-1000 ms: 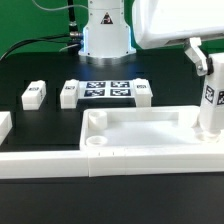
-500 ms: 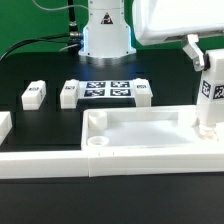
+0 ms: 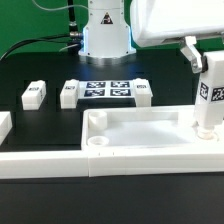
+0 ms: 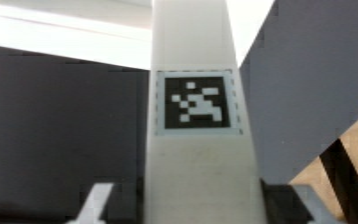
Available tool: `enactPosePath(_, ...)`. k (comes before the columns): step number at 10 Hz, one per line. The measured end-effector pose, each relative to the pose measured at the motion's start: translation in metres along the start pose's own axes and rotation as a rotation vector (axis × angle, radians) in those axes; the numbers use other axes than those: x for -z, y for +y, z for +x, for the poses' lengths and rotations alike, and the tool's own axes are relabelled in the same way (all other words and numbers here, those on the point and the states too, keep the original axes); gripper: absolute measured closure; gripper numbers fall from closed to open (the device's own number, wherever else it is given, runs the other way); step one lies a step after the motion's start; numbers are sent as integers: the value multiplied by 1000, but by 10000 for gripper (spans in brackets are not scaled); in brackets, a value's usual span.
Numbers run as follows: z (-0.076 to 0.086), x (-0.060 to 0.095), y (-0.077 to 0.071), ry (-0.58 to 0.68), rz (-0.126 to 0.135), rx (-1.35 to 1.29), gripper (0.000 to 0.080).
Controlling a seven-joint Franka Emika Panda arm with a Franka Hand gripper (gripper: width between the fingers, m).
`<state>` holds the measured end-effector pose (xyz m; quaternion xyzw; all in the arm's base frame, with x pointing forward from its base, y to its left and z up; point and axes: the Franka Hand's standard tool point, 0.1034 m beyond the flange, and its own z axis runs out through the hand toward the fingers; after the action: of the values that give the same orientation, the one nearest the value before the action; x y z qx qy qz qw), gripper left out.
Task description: Assemble desk
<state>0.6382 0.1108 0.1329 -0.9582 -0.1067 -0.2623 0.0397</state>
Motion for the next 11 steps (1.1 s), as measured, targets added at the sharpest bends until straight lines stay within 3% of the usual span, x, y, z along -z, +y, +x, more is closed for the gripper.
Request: enactPosePath(11,-4,-7,-1,90,-10,8,511)
